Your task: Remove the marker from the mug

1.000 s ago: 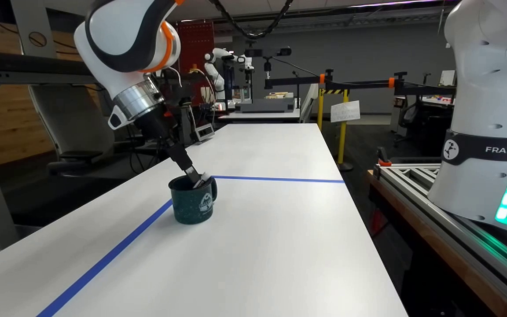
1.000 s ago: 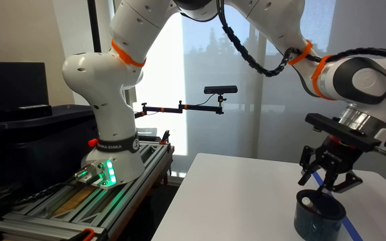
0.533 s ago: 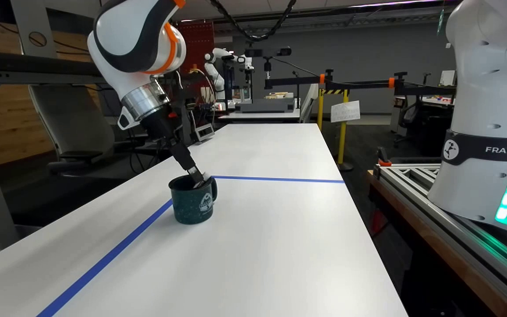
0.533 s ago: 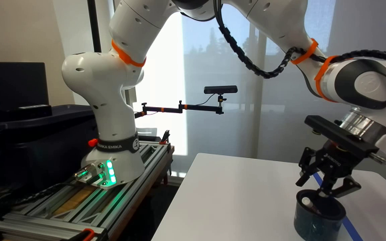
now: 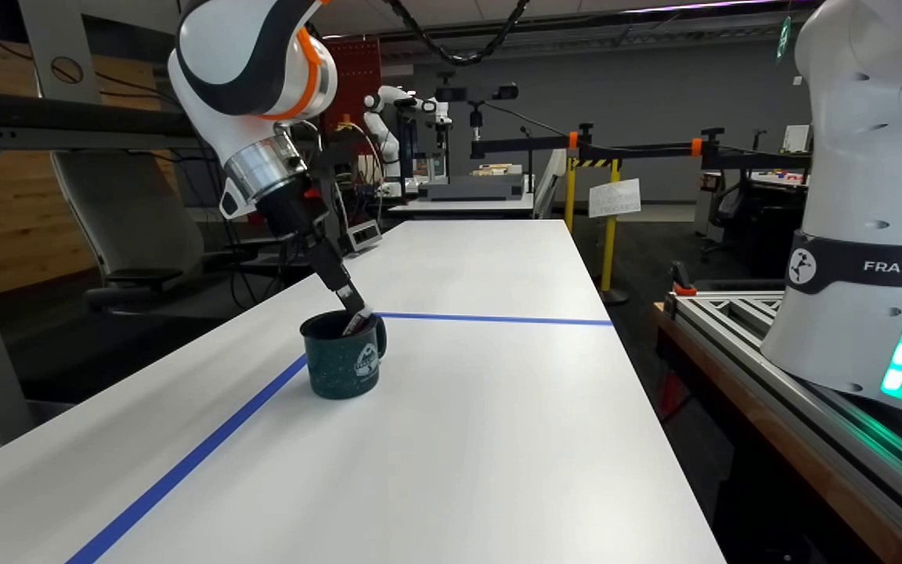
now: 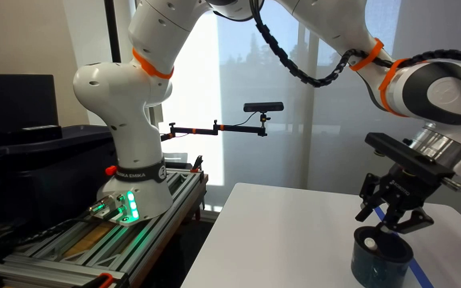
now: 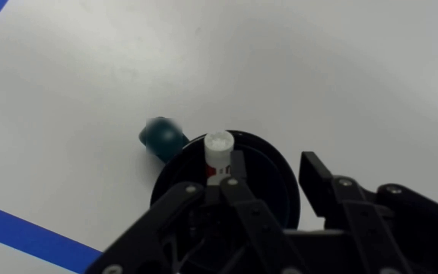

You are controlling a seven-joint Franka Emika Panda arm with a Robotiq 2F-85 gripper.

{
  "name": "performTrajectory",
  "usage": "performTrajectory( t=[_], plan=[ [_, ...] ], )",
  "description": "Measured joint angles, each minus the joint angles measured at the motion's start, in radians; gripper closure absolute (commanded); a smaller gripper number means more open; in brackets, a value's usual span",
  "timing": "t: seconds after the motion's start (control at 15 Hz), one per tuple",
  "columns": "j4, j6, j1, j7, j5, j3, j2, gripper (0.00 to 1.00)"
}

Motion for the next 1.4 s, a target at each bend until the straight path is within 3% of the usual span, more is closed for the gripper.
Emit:
performTrajectory(
  t=[0.53, 1.0, 1.2, 1.4],
  plan=[
    [-0.015, -0.034, 0.003, 0.037, -0.027, -0.019, -0.027, 0.52],
    [-0.029, -0.039, 0.017, 0.062, -0.114, -0.037, -0.028, 0.56],
    [-0.03, -0.039, 0.033, 0.081, -0.154, -0.044, -0.028, 0.54],
    [-0.03, -0.035, 0.046, 0.1, -0.195, -0.047, -0.028, 0.45]
  ],
)
